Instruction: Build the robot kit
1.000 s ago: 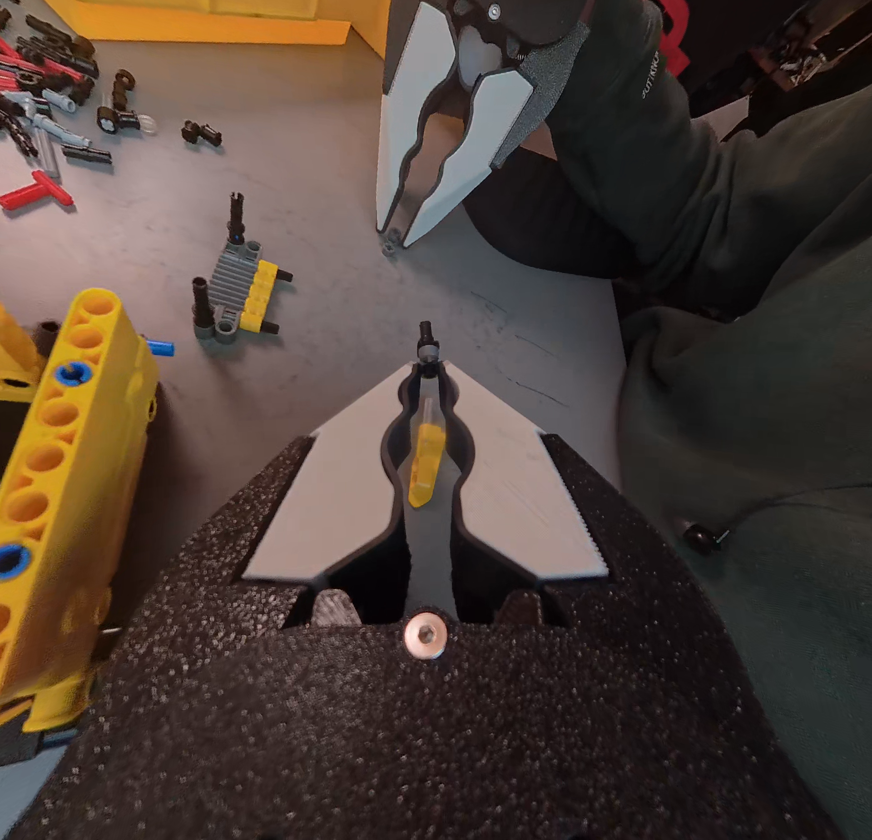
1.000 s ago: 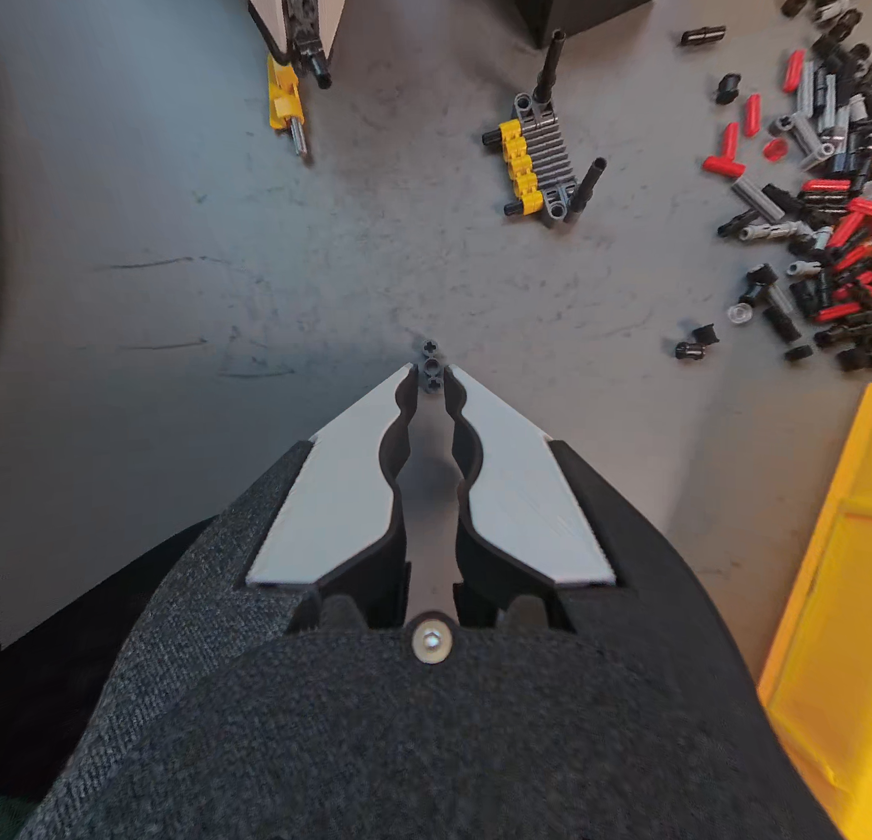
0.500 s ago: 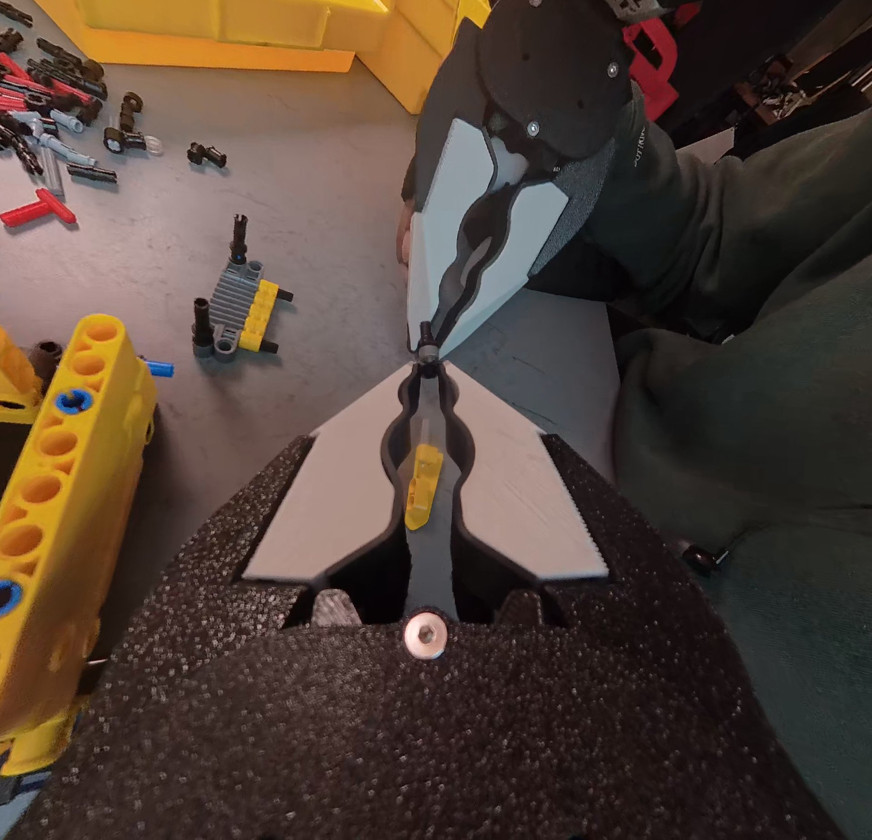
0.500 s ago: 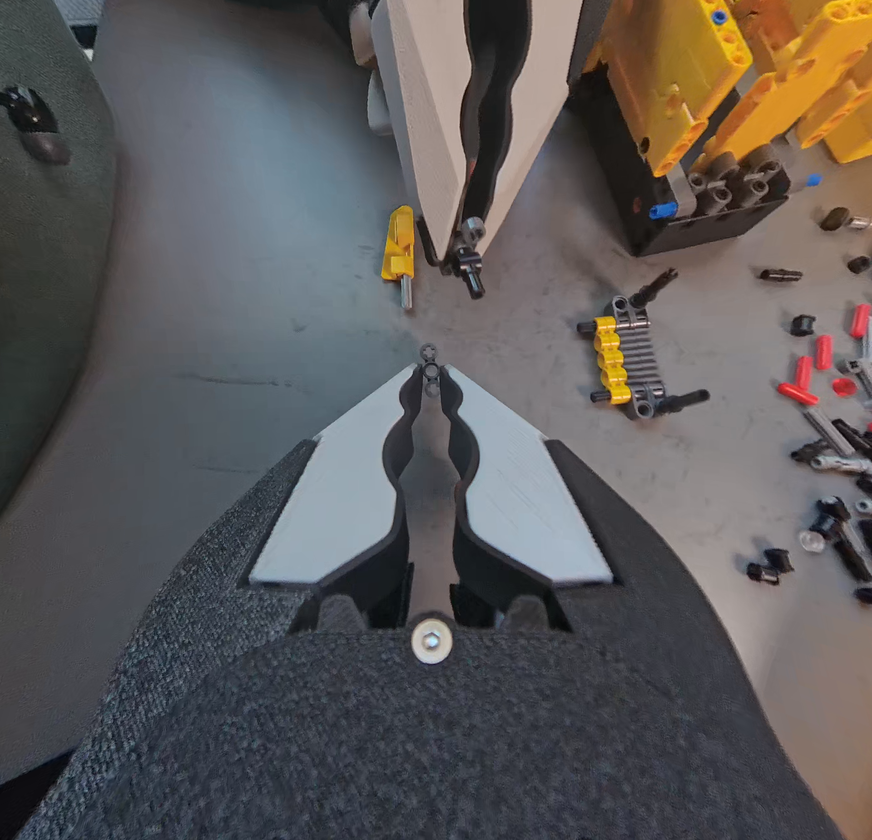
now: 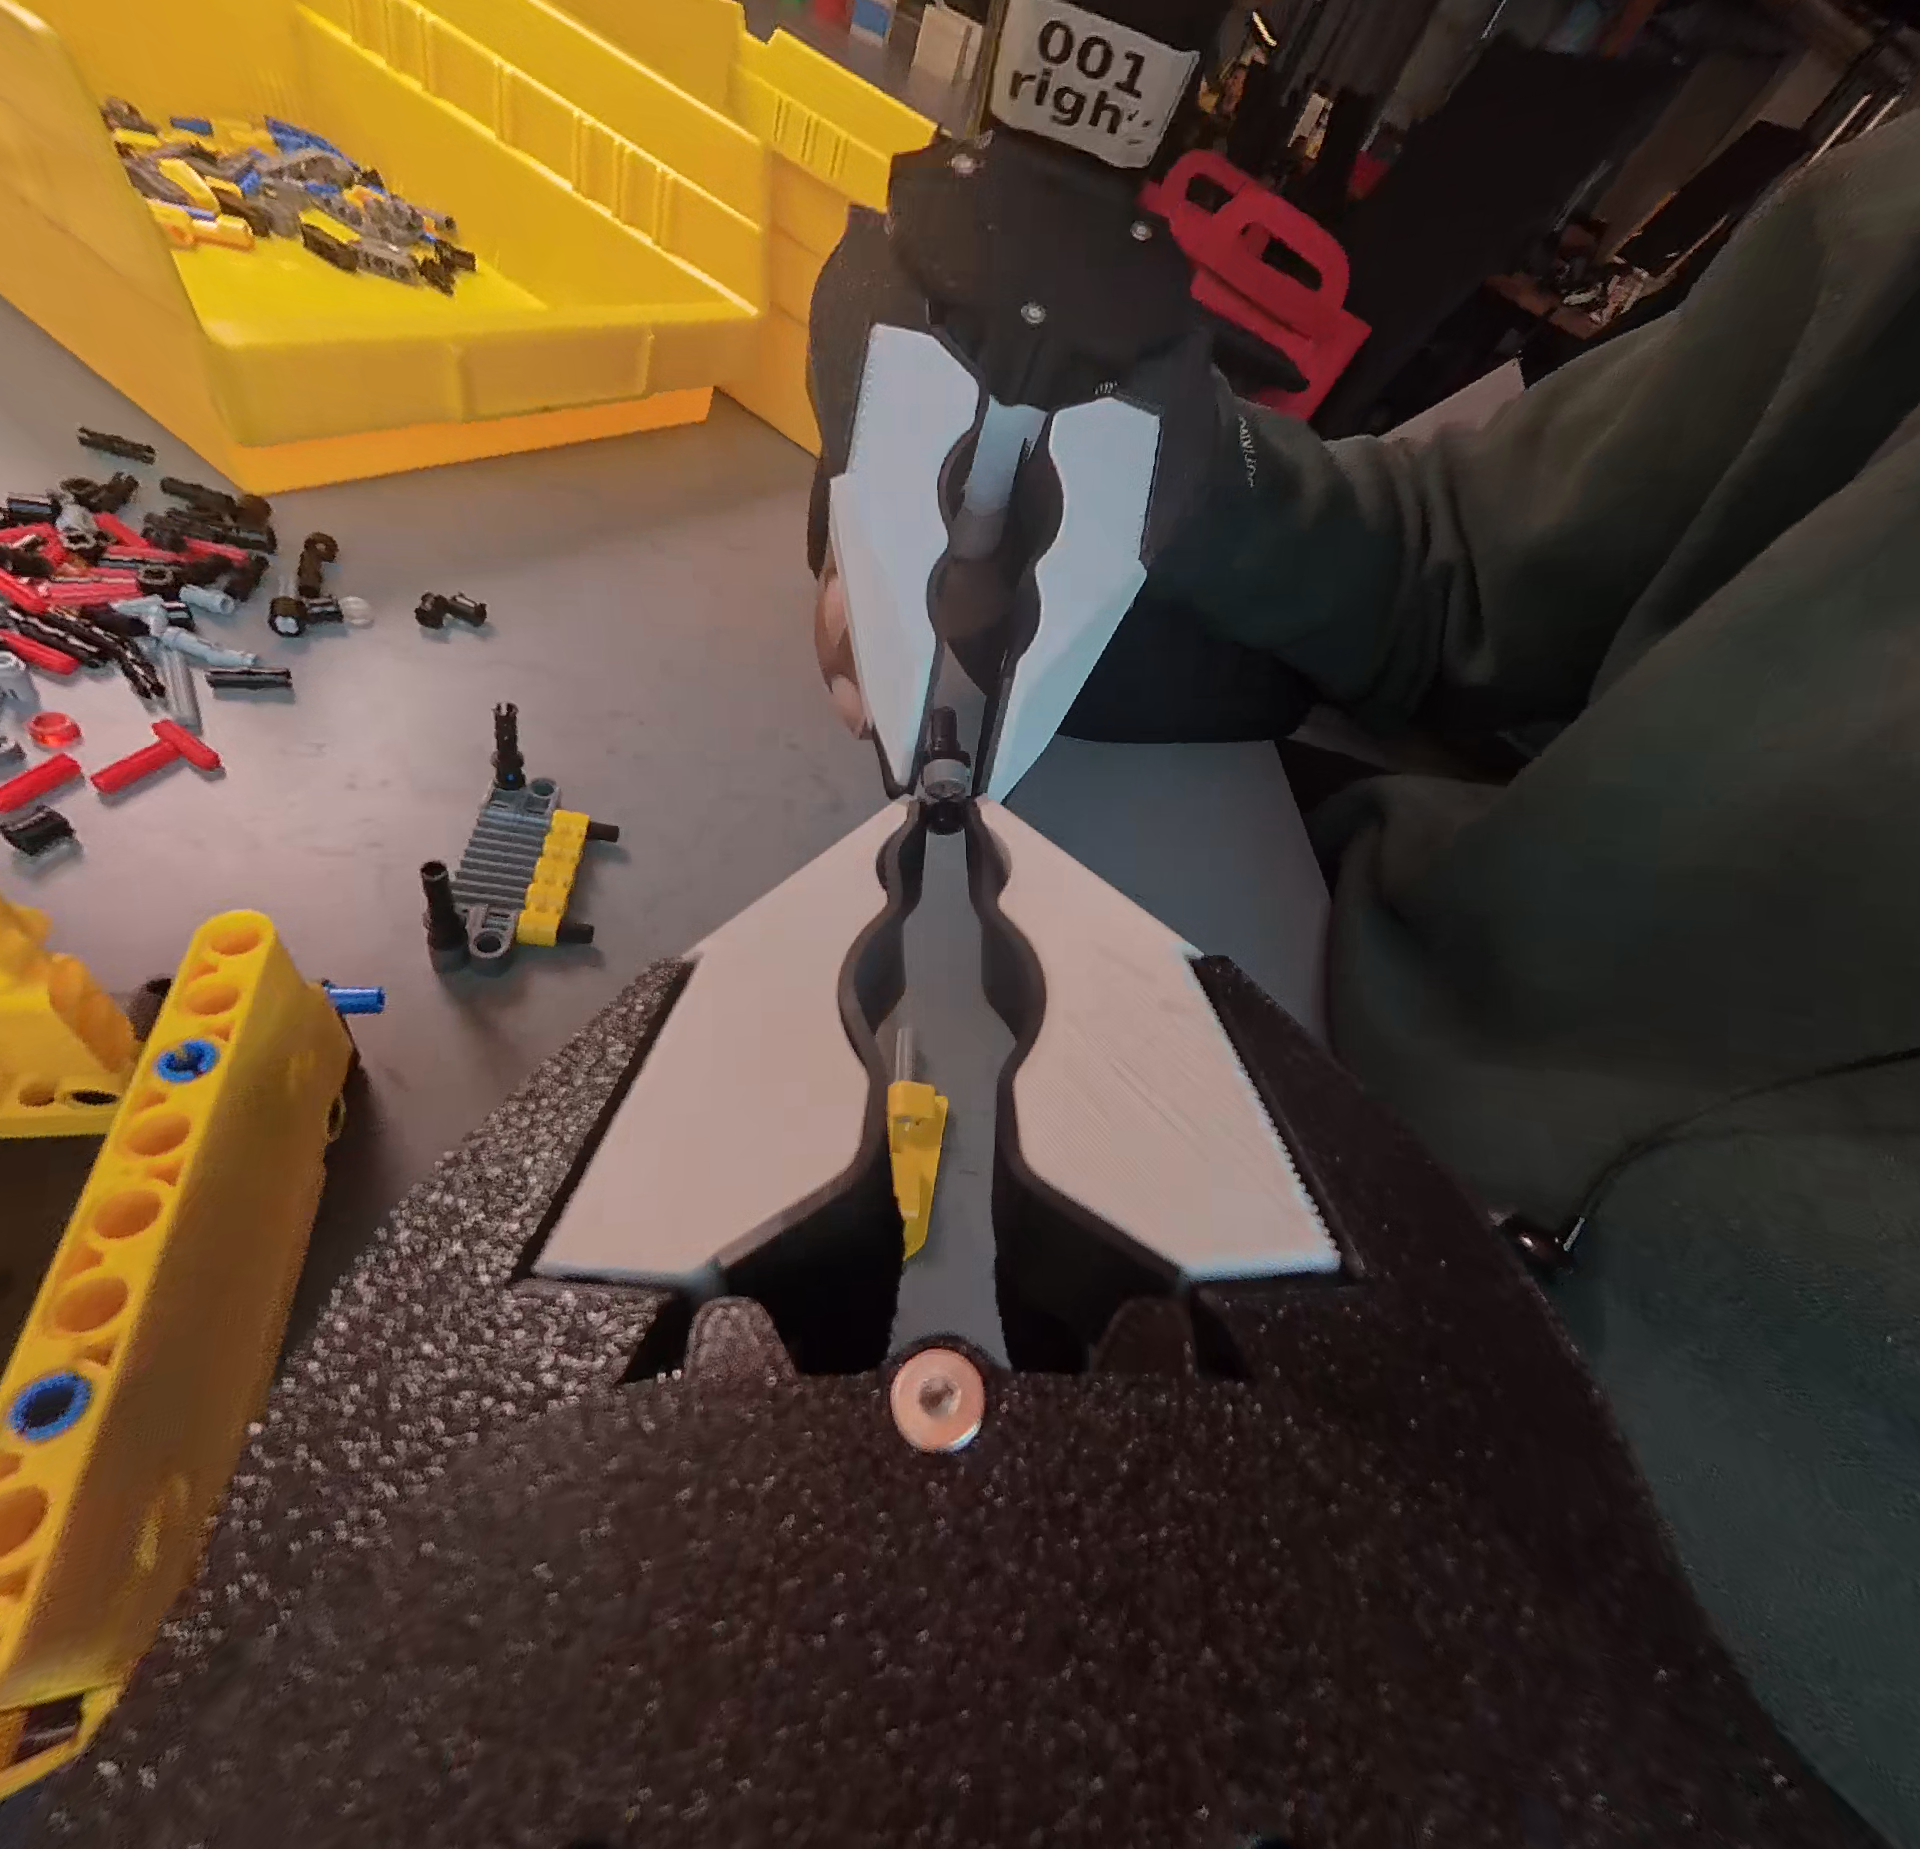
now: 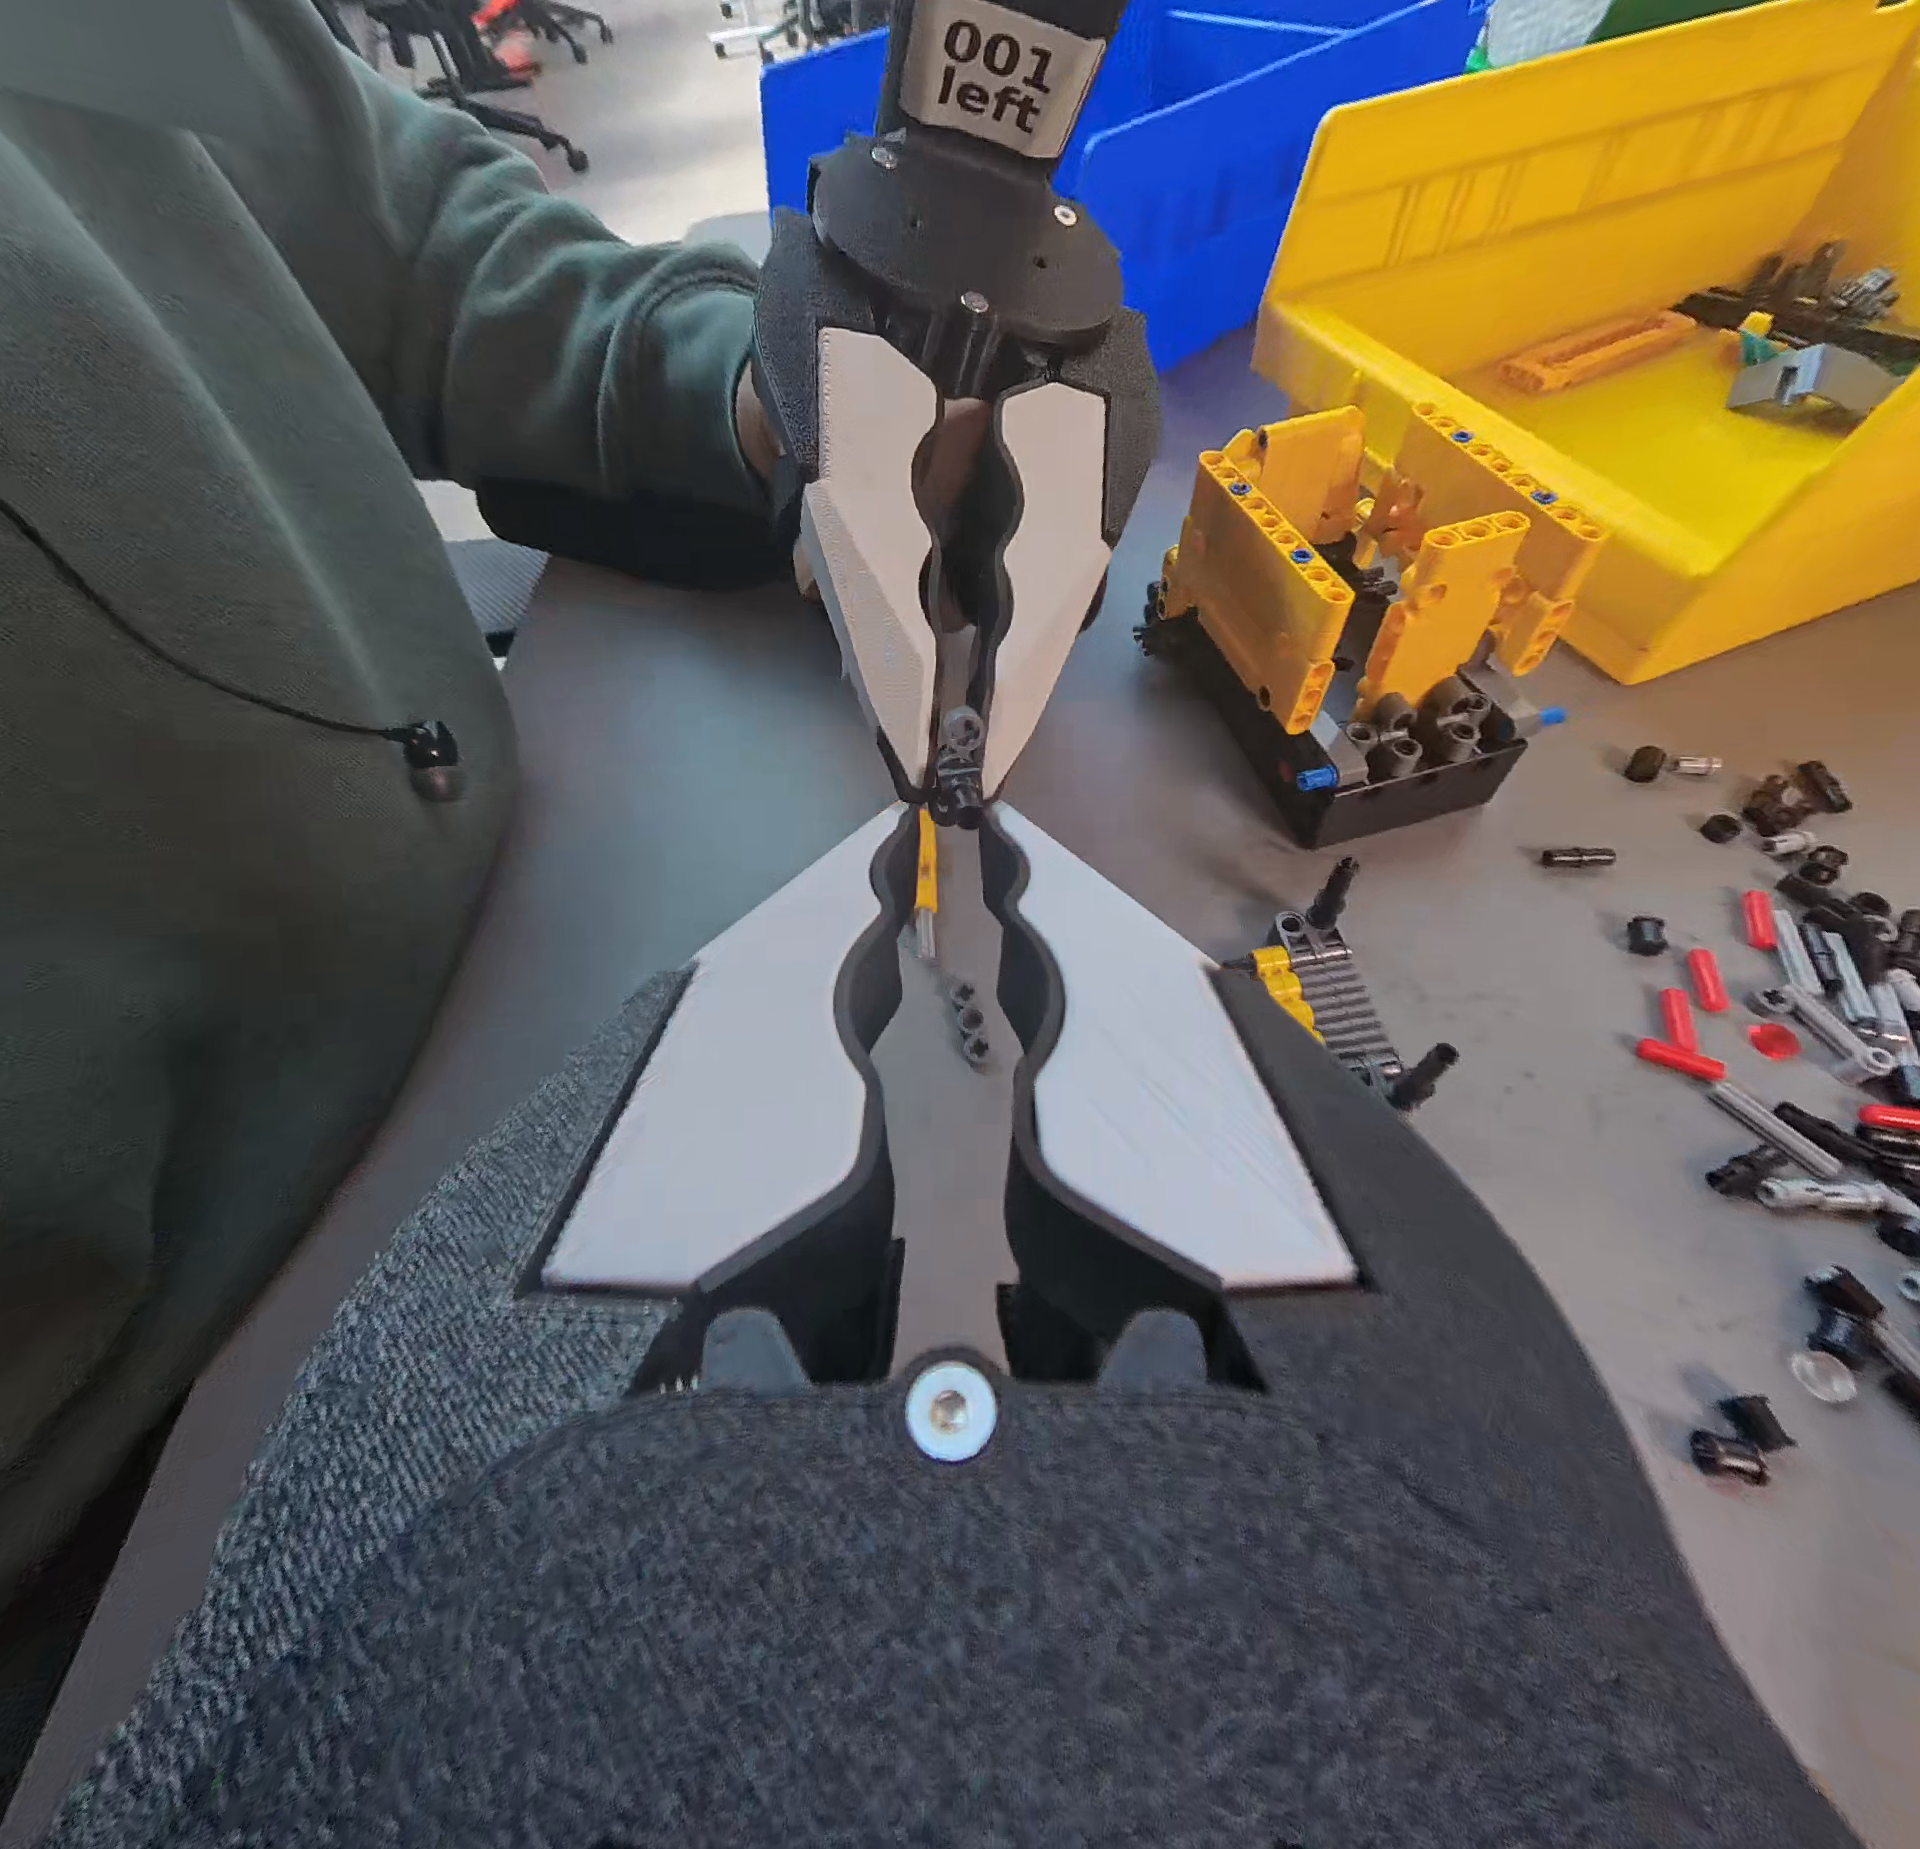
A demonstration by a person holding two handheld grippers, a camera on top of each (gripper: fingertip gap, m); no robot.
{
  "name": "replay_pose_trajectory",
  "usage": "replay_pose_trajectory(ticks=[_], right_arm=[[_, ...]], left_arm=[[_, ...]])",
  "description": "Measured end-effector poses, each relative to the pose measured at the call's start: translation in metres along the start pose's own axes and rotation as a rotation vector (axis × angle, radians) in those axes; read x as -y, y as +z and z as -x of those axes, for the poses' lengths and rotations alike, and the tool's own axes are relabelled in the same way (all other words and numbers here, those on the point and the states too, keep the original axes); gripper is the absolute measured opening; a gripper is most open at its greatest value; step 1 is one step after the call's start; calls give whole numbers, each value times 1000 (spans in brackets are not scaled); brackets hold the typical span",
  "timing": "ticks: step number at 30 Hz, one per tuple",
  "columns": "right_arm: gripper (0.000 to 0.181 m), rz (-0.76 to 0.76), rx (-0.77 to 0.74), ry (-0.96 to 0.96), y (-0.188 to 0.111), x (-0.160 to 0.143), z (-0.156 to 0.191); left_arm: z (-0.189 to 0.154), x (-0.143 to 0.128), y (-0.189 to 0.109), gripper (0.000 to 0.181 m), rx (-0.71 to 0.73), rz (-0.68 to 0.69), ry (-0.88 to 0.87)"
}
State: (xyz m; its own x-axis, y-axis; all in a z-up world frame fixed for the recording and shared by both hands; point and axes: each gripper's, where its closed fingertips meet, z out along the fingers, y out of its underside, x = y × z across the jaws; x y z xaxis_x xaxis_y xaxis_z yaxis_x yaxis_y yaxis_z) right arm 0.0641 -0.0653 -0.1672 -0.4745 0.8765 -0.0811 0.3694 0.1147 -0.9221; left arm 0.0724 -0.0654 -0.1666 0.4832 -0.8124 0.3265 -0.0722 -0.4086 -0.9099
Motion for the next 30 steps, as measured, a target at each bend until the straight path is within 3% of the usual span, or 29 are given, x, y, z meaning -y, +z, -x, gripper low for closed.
replay_pose_trajectory(ticks=[10, 30], right_arm=[[12, -117, 49, 40, -5, 17, 4], [12, -145, 76, 15, -5, 20, 9]], left_arm=[[-7, 9, -5, 6, 18, -46, 122], [-9, 5, -4, 6, 80, -6, 240]])
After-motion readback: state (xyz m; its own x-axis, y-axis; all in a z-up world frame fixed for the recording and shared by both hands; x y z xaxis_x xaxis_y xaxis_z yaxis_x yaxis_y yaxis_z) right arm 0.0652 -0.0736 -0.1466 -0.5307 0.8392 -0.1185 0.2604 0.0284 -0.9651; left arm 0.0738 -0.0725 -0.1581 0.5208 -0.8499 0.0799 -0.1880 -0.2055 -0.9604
